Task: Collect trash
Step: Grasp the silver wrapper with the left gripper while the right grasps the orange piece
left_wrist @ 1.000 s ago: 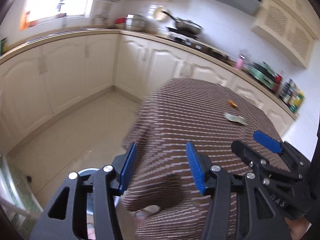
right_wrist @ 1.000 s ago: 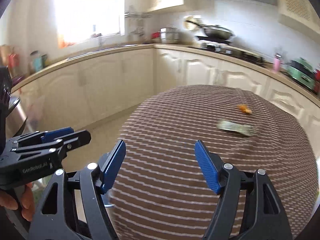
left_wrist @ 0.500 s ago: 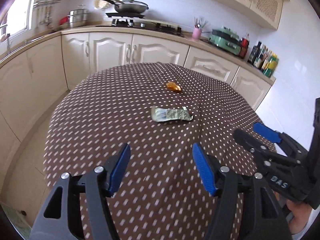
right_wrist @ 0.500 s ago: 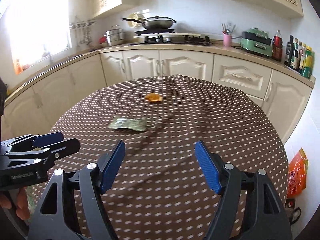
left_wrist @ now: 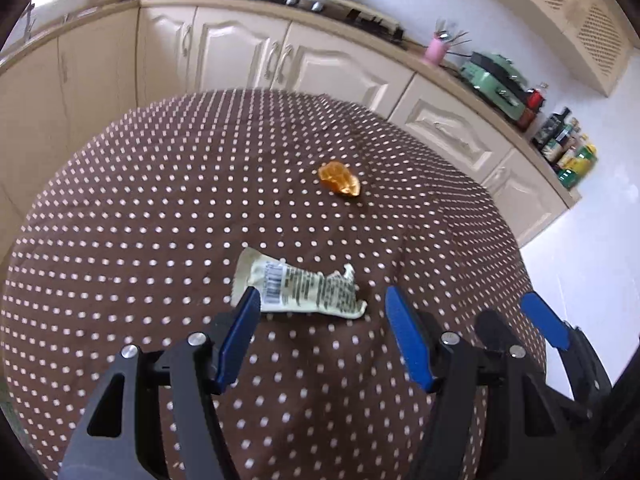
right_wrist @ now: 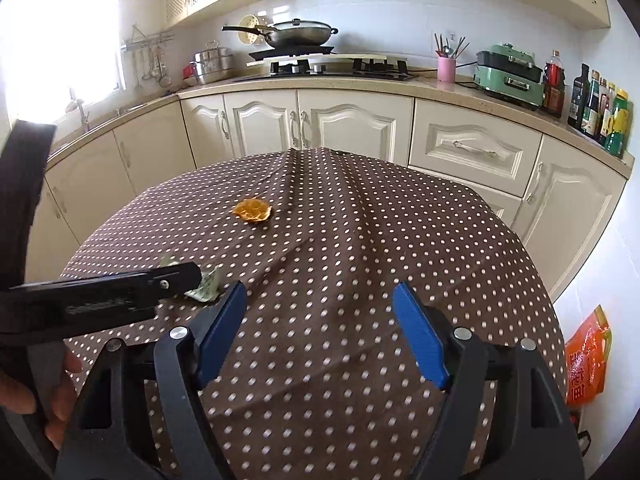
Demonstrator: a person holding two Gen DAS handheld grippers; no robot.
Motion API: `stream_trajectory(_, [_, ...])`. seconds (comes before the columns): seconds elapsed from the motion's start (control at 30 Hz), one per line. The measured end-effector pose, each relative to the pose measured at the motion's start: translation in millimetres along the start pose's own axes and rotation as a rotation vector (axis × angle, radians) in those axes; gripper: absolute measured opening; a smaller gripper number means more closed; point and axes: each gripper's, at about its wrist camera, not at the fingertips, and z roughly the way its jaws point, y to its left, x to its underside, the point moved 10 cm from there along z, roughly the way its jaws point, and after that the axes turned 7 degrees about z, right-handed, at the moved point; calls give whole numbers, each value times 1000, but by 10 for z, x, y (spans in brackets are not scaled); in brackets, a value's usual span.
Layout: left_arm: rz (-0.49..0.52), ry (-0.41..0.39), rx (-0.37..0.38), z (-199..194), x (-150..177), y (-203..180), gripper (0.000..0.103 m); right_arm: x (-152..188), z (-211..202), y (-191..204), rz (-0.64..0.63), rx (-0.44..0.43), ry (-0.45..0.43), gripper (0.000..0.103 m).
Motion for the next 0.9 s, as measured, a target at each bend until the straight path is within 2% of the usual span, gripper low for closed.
stream_trajectory(0.1, [-20, 12, -40, 98, -46, 47, 64, -57, 79, -33, -4, -12, 13, 74])
stream_trajectory(0.33, [149, 46, -192, 275, -117, 2, 66, -121, 177, -96, 7, -32, 34, 74])
stream_trajectory(0.47, [211, 36, -206, 306, -120, -17, 65, -133, 188, -93, 8, -40, 39, 74])
stream_trajectory(0.53, [244, 24, -219, 289, -104, -18, 58, -145, 184, -81, 3, -41, 38, 74])
stream_trajectory(0.57, [256, 18, -217, 273, -86, -23, 57, -150, 184, -74, 5, -45, 39, 74])
stream_trajectory(0.77, [299, -8, -165, 143, 26, -68, 33, -163, 191, 24, -6, -62, 52, 74])
stream_trajectory(0.9, [224, -36, -65, 55, 16, 5, 19, -173, 230, 132, -31, -66, 67, 74])
